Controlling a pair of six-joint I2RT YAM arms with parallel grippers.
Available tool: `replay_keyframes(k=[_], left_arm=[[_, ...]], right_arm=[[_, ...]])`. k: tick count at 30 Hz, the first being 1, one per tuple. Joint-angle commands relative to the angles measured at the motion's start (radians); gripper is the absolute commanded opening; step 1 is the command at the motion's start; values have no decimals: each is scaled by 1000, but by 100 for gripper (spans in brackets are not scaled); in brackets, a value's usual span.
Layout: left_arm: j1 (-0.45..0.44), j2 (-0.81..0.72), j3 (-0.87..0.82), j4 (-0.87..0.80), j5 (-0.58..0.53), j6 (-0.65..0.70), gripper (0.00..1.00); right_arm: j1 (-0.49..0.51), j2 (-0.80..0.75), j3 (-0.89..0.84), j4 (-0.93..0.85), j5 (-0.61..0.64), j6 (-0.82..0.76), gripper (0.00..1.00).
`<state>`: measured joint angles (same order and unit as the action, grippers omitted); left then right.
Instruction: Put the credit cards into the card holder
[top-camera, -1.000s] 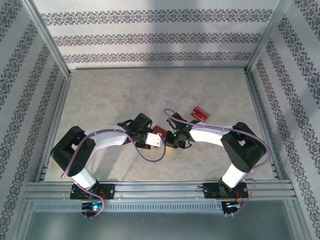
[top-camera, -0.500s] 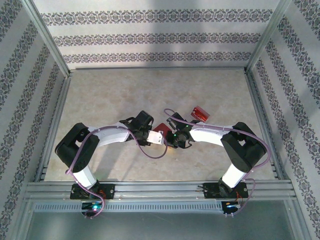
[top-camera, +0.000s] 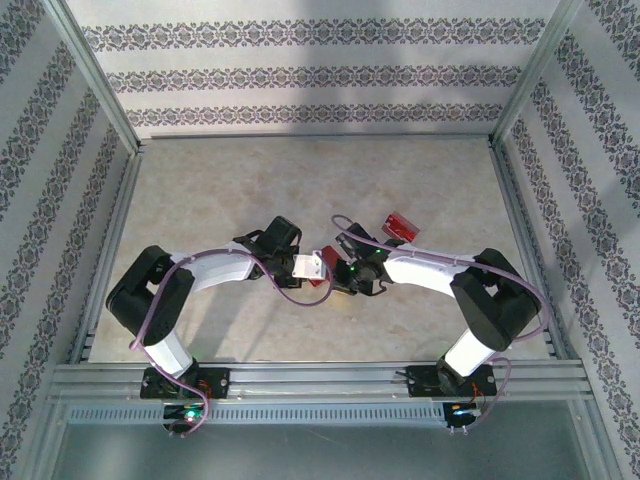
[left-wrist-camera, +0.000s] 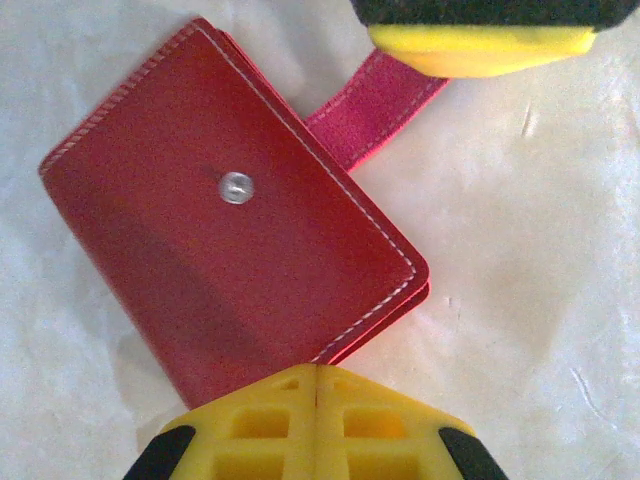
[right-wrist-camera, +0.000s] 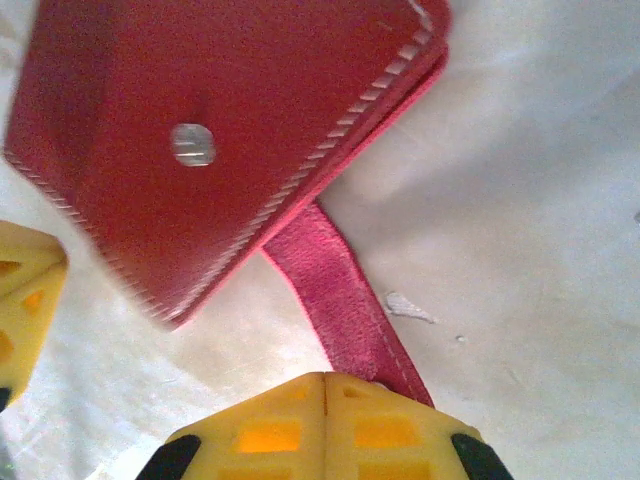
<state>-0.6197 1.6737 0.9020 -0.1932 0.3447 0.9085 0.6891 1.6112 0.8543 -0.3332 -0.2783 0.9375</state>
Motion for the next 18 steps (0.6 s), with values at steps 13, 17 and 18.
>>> replay_keyframes(k=[13, 17, 18], left_arm=[[25, -25, 20, -11, -33, 161, 49], [47, 19, 97, -108, -43, 268, 51], [52, 53, 137, -131, -55, 306, 50]], right_arm=[[-45, 22, 12, 0, 5, 12, 0], [-46, 51, 9, 13, -5, 13, 0], [-46, 63, -3, 16, 0, 5, 0]])
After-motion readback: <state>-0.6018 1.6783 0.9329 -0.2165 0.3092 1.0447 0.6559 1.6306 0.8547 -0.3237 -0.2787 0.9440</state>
